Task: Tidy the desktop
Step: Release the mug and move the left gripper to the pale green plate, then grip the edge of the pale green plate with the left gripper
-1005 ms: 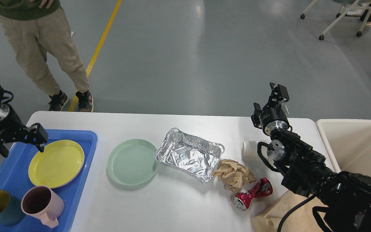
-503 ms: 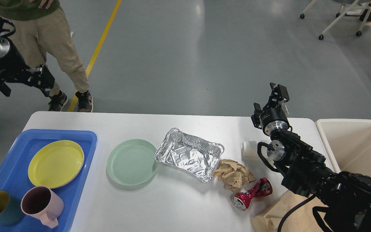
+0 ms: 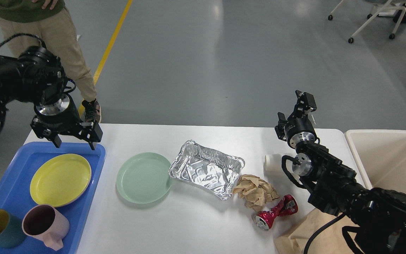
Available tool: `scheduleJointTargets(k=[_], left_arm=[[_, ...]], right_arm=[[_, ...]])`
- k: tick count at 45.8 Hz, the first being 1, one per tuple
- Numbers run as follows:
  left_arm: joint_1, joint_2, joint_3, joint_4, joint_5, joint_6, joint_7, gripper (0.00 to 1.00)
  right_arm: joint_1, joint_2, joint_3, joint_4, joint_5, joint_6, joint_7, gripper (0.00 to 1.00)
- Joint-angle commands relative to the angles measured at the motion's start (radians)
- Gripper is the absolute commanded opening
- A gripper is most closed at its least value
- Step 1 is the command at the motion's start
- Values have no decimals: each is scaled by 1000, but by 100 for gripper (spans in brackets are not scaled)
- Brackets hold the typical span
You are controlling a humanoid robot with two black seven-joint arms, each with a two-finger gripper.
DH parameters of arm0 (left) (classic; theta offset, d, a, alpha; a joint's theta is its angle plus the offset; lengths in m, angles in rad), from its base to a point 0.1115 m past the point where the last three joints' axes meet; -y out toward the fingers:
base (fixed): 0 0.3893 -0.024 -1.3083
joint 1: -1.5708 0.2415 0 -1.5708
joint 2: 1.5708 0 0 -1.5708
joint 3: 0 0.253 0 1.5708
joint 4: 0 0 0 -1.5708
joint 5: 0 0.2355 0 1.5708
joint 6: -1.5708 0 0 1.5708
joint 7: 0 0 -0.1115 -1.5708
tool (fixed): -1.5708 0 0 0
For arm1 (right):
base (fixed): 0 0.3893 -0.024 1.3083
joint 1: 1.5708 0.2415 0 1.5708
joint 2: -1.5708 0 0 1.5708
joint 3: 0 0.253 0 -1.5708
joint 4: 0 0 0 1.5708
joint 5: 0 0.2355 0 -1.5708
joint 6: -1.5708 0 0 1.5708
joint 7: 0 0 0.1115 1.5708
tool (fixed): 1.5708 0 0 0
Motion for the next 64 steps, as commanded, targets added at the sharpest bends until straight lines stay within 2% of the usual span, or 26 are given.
scheduleJointTargets(k=[1, 9, 19, 23, 40, 52, 64], left_arm=[[129, -22, -74, 114, 1, 0, 5, 95], [230, -51, -150, 171, 1, 119, 6, 95], [325, -98, -156, 215, 1, 291, 9, 95], [362, -117, -157, 241, 1, 328, 9, 95], [410, -124, -216, 249, 1, 326, 11, 95], [447, -123, -229, 249, 1, 326, 98, 95], [470, -124, -302, 263, 1, 345, 107, 95]], right_arm=[[0, 0, 0, 1, 0, 0, 0, 100], [0, 0, 0, 0, 0, 0, 0, 100], [0, 0, 0, 0, 0, 0, 0, 100], [0, 0, 0, 0, 0, 0, 0, 100], [0, 0, 0, 0, 0, 0, 0, 100], [0, 0, 0, 2, 0, 0, 0, 100], [0, 0, 0, 0, 0, 0, 0, 100]])
